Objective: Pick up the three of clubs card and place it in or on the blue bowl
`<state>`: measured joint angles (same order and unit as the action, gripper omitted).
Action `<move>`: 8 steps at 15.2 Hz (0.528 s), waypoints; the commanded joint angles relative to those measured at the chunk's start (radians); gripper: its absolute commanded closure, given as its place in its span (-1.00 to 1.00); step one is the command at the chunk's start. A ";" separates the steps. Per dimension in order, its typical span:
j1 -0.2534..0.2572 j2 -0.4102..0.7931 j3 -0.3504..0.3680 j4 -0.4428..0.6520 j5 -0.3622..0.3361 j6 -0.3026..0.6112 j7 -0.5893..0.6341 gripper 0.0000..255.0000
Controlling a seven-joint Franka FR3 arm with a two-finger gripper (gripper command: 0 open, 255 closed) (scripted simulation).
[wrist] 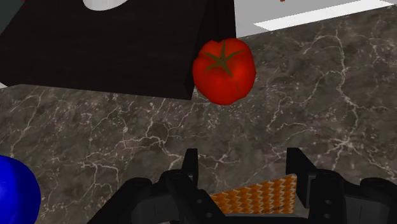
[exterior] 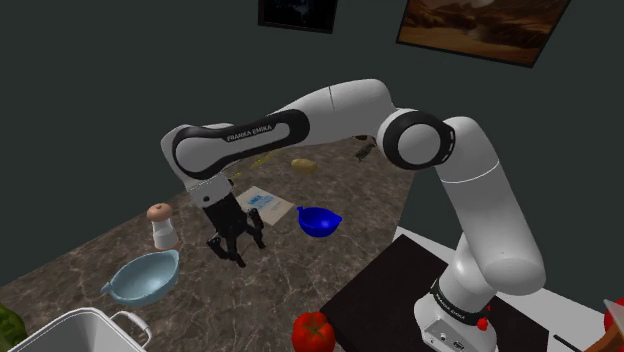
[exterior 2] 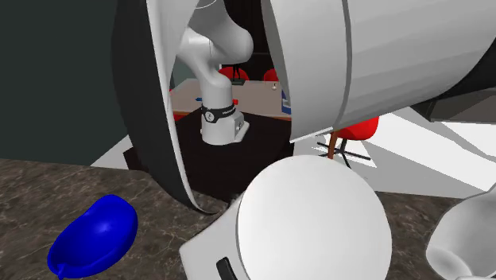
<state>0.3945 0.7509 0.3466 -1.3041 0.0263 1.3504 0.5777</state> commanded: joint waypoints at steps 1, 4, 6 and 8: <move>0.000 -0.008 0.002 0.012 0.003 -0.021 0.003 1.00; -0.001 -0.020 0.004 0.026 0.007 -0.046 0.007 1.00; -0.038 -0.066 -0.004 -0.041 -0.001 -0.031 -0.032 1.00; -0.074 -0.107 -0.013 -0.099 -0.010 -0.019 -0.071 1.00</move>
<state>0.3372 0.6654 0.3370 -1.3741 0.0195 1.3259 0.5240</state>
